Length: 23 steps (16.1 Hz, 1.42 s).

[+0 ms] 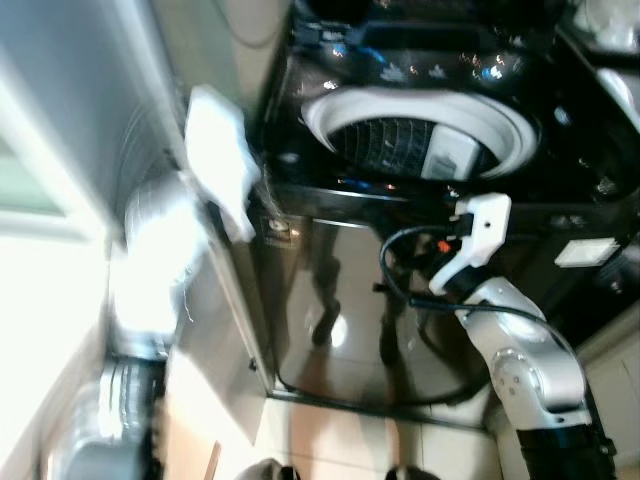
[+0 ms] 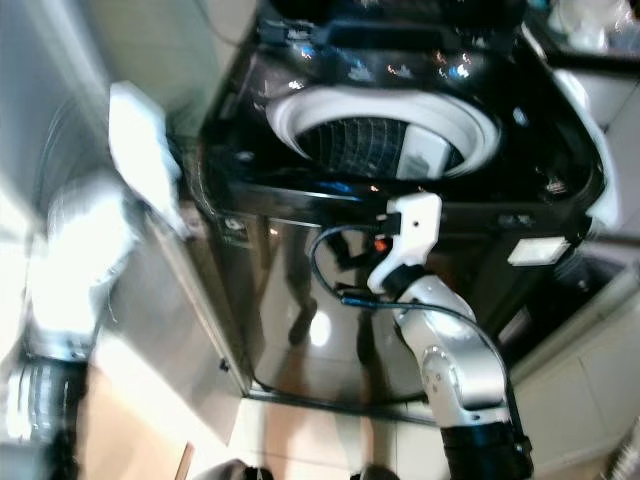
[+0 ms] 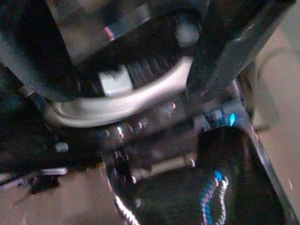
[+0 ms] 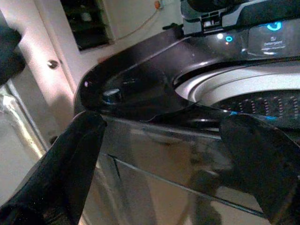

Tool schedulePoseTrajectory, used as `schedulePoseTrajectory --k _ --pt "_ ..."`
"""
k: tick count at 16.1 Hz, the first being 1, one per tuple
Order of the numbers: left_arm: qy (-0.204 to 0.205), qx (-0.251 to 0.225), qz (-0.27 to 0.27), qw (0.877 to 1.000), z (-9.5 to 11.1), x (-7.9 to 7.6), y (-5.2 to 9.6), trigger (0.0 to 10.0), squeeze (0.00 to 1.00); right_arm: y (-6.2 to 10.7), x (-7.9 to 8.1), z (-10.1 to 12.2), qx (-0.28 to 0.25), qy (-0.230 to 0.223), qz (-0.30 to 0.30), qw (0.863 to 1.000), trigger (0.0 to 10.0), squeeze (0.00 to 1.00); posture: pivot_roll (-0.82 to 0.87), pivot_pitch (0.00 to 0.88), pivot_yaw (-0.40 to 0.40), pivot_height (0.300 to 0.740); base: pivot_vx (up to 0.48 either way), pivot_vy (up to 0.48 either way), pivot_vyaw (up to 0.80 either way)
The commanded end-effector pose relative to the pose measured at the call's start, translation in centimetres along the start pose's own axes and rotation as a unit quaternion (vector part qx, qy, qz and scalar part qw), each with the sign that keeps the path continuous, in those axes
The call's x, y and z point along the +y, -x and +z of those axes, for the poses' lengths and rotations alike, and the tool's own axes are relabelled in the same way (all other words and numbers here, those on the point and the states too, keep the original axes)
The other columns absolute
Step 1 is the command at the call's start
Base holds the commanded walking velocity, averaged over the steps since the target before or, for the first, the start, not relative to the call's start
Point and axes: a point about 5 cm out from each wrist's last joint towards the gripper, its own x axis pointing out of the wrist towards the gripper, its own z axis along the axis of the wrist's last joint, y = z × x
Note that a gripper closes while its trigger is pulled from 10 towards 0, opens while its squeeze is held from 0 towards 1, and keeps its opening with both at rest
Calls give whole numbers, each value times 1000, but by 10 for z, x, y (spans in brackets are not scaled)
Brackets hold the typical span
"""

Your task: Clothes washing

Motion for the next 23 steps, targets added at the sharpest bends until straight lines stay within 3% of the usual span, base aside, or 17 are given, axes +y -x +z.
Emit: schedulePoseTrajectory --k 1,2,3,4,5,7,8,14,23 --pt "-22 -15 -1 1000 14 -3 -1 10000 0 0 -4 1 -8 17 -19 1000 10000 16 -115 0 35 740 0 0 0" --pt "-2 34 46 998 -6 -12 15 10000 0 1 -10 -3 -7 31 -48 998 10000 12 -117 0 28 740 0 0 0" --pt "66 108 161 979 -39 -8 40 10000 0 4 -14 -13 10 43 -62 997 10000 12 -118 0 18 740 0 0 0" --pt "99 152 209 961 -56 -11 57 10000 0 5 -18 -19 17 52 -75 996 10000 4 -116 0 13 740 0 0 0" --pt "113 173 216 954 -66 -18 62 10000 0 4 -22 -24 21 55 -90 994 10000 4 -113 0 12 740 0 0 0" --pt "122 186 220 950 -73 -28 58 10000 0 1 -27 -35 34 61 -109 992 10000 4 -112 0 7 740 0 0 0" --pt "105 188 218 952 -73 -29 54 10000 0 -1 -27 -37 37 64 -106 992 10000 0 -114 0 6 740 0 0 0" --pt "102 189 197 957 -78 -33 49 10000 0 0 -31 -48 49 81 -119 988 10000 0 -133 0 15 740 -258 0 -141" --pt "93 188 194 958 -84 -38 52 10000 0 -1 -30 -55 57 88 -112 988 10000 0 -130 0 10 740 -255 0 0"
